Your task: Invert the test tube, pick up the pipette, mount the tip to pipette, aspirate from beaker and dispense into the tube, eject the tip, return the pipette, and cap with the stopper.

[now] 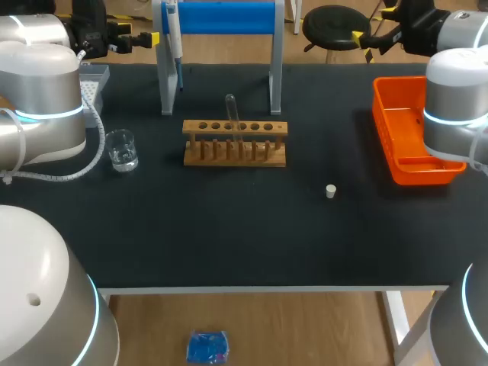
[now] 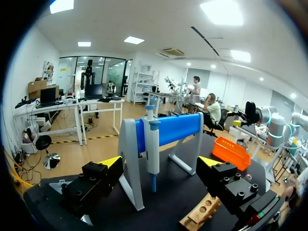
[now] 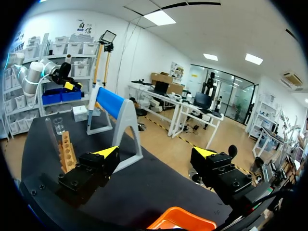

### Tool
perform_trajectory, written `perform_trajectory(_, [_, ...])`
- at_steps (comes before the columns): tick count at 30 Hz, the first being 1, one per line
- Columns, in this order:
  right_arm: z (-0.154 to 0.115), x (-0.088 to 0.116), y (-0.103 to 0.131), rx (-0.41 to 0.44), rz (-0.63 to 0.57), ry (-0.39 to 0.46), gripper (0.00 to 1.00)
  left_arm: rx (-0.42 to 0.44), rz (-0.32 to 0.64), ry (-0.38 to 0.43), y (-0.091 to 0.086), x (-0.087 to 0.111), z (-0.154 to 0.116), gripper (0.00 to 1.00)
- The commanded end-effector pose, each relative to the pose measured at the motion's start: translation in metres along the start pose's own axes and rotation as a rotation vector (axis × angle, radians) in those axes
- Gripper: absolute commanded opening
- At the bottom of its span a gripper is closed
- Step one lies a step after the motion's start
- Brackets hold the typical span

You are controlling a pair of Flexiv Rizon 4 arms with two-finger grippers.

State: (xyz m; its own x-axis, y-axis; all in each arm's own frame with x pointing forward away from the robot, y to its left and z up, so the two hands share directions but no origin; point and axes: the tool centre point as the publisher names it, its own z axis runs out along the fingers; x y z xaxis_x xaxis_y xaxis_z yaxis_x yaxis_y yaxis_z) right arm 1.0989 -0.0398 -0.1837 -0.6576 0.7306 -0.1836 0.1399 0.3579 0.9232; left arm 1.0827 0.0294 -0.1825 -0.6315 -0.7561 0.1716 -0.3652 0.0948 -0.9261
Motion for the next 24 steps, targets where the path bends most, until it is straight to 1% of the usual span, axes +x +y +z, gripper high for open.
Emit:
perform_trajectory(1, [-0.013,0.013,0.0,-0.016,-0.012,0.049,1.0,0.0,0.0,0.0,0.0,0.0,0.0,1.0])
perform_trajectory(4, [-0.019,0.023,0.002,-0.037,-0.023,0.093,1.0,0.0,0.0,0.0,0.0,0.0,0.0,1.0])
perform_trajectory(15, [-0.057,0.073,0.01,-0.158,-0.051,0.362,1.0,0.0,0.0,0.0,0.0,0.0,0.0,1.0])
perform_trajectory(19, [-0.069,0.09,0.007,-0.184,-0.061,0.439,1.0,0.0,0.0,0.0,0.0,0.0,0.0,1.0])
perform_trajectory(24, [-0.086,0.111,-0.003,-0.209,-0.084,0.543,1.0,0.0,0.0,0.0,0.0,0.0,0.0,1.0])
